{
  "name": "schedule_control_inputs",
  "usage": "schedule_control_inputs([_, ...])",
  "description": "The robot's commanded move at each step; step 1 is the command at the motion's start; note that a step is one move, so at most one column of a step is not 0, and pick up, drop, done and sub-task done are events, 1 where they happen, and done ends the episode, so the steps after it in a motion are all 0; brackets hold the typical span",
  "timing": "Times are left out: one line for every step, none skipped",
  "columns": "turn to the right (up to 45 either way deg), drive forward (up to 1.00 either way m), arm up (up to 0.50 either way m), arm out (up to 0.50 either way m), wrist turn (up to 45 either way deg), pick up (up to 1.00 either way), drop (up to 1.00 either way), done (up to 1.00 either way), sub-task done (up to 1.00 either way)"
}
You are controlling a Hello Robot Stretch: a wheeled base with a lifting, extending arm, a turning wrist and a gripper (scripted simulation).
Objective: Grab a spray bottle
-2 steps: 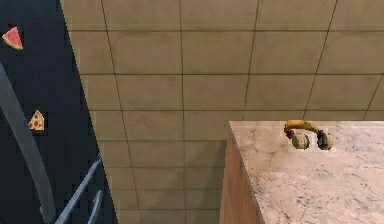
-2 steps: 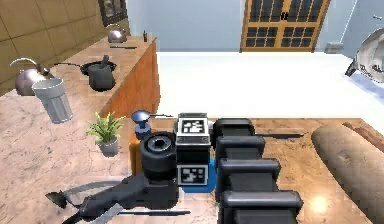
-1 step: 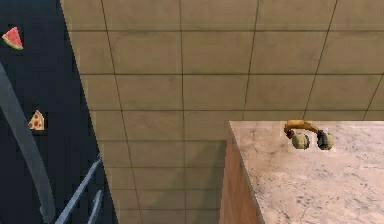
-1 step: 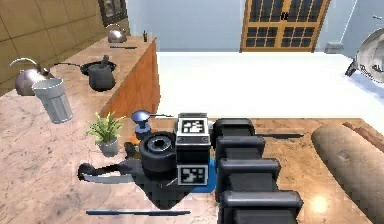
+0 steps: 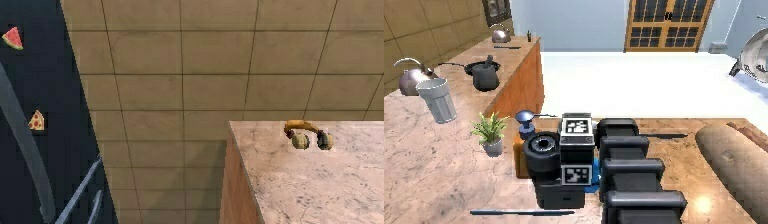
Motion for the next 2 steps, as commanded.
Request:
schedule_control_inputs([0.0,0.0,0.0,0.0,0.0,1.0,0.0,0.0,0.0])
schedule_control_inputs([0.0,0.0,0.0,0.0,0.0,0.0,0.0,1.0,0.0])
